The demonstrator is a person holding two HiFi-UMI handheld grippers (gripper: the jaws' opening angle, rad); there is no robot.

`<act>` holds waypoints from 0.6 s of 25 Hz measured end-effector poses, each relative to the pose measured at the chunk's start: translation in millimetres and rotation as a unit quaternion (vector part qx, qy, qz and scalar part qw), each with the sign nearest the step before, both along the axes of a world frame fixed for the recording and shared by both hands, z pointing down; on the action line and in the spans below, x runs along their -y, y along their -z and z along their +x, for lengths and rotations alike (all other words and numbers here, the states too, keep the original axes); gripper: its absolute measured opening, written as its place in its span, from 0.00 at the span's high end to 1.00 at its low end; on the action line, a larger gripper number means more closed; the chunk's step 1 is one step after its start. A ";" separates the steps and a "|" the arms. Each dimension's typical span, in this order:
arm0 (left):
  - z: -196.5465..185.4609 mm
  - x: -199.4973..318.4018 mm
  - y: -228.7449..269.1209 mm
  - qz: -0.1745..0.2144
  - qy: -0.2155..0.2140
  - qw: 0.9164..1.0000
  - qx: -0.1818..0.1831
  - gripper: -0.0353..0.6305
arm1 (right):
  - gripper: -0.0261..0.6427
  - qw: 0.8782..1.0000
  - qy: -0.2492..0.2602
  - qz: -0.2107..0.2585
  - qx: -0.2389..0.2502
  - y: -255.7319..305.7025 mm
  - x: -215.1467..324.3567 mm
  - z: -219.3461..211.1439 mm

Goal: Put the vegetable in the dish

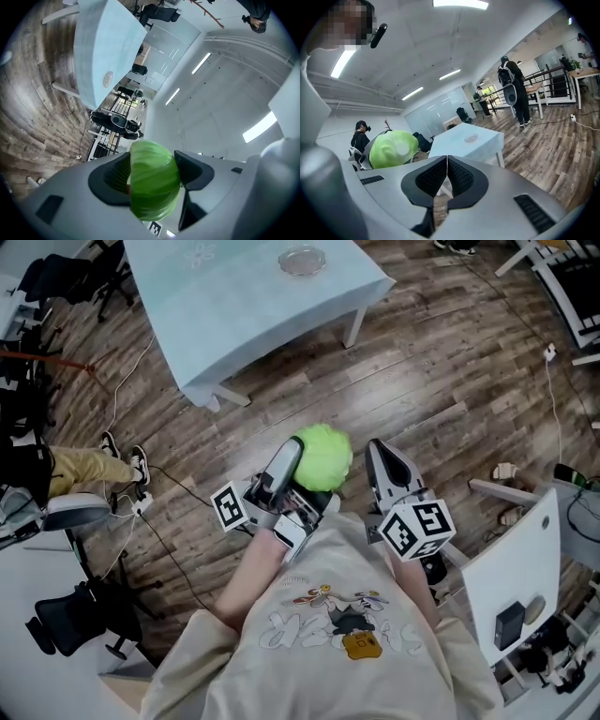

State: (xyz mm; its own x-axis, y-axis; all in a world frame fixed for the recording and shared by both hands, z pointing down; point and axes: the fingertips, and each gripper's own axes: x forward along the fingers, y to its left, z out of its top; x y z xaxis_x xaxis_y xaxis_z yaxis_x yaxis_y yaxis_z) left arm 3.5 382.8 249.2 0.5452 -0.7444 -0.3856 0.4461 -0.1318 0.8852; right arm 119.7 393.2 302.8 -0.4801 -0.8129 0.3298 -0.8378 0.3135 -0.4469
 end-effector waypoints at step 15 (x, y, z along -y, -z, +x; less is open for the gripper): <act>-89.6 151.7 1.1 -0.025 -0.003 0.999 -0.028 0.49 | 0.92 1.000 -0.011 -0.006 -0.010 6.9 159.8 -79.9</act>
